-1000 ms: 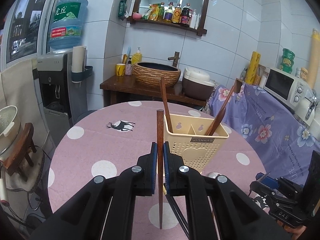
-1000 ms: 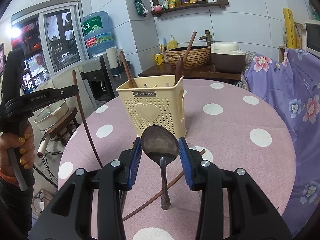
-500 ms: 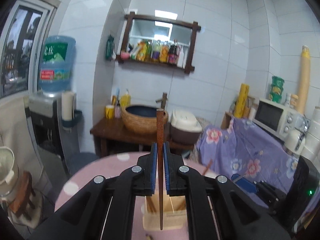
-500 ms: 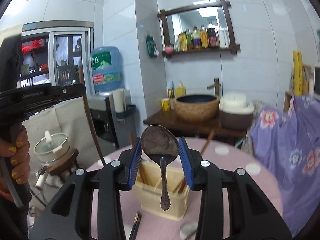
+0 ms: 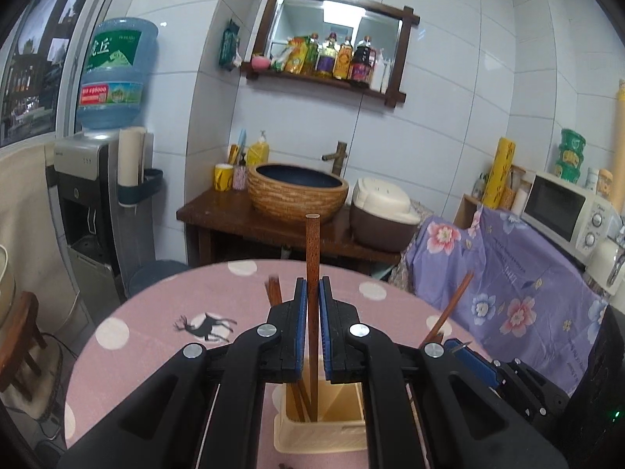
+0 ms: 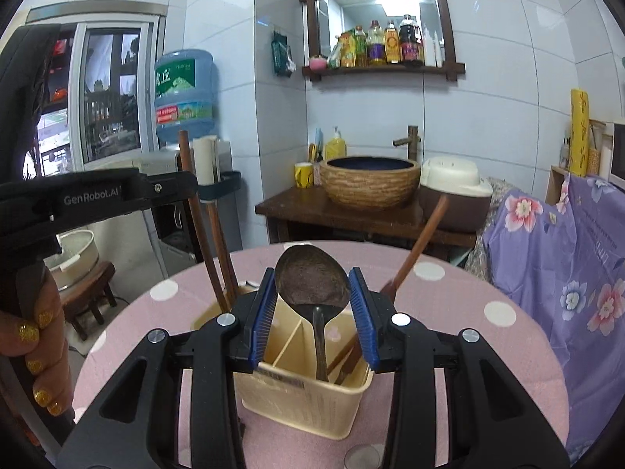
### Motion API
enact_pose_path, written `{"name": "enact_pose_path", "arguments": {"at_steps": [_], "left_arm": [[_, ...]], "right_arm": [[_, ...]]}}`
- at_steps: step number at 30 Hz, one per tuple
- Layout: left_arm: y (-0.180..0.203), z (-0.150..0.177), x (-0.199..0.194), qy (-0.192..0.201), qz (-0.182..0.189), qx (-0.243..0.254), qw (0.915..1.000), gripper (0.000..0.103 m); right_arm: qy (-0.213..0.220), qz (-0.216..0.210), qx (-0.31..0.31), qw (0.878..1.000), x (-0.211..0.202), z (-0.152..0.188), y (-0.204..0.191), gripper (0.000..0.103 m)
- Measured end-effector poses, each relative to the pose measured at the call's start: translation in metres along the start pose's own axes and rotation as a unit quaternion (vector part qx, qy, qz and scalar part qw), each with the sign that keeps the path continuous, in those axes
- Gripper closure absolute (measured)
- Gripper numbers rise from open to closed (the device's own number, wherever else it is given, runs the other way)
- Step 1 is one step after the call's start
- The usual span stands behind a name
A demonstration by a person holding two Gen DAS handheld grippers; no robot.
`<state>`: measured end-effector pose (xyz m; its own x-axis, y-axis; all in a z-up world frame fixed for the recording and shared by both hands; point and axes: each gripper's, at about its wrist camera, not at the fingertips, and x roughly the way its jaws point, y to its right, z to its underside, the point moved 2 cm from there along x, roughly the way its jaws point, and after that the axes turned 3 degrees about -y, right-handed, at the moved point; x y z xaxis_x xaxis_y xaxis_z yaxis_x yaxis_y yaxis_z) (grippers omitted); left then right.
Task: Organize utensils
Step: 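Lower the metal spoon and wooden chopstick into the cream holder, then open both grippers and move them back toward the remaining utensils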
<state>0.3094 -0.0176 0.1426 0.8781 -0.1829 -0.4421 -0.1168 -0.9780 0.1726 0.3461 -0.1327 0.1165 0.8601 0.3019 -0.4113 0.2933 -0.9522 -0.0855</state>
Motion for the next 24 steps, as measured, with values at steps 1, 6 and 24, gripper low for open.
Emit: {"name": "enact_pose_path", "arguments": {"at_steps": [1, 6, 24], "left_arm": [[-0.001, 0.005, 0.002, -0.005, 0.0, 0.003, 1.0, 0.096], [-0.008, 0.025, 0.016, -0.03, -0.001, -0.002, 0.9996, 0.096], [-0.026, 0.077, -0.022, -0.048, -0.003, -0.006, 0.9988, 0.039]], "right_arm": [[-0.004, 0.002, 0.001, 1.0, 0.002, 0.004, 0.0, 0.065], [-0.026, 0.011, 0.008, 1.0, 0.011, 0.026, 0.003, 0.065], [-0.003, 0.022, -0.01, 1.0, -0.035, 0.062, 0.005, 0.038]]}}
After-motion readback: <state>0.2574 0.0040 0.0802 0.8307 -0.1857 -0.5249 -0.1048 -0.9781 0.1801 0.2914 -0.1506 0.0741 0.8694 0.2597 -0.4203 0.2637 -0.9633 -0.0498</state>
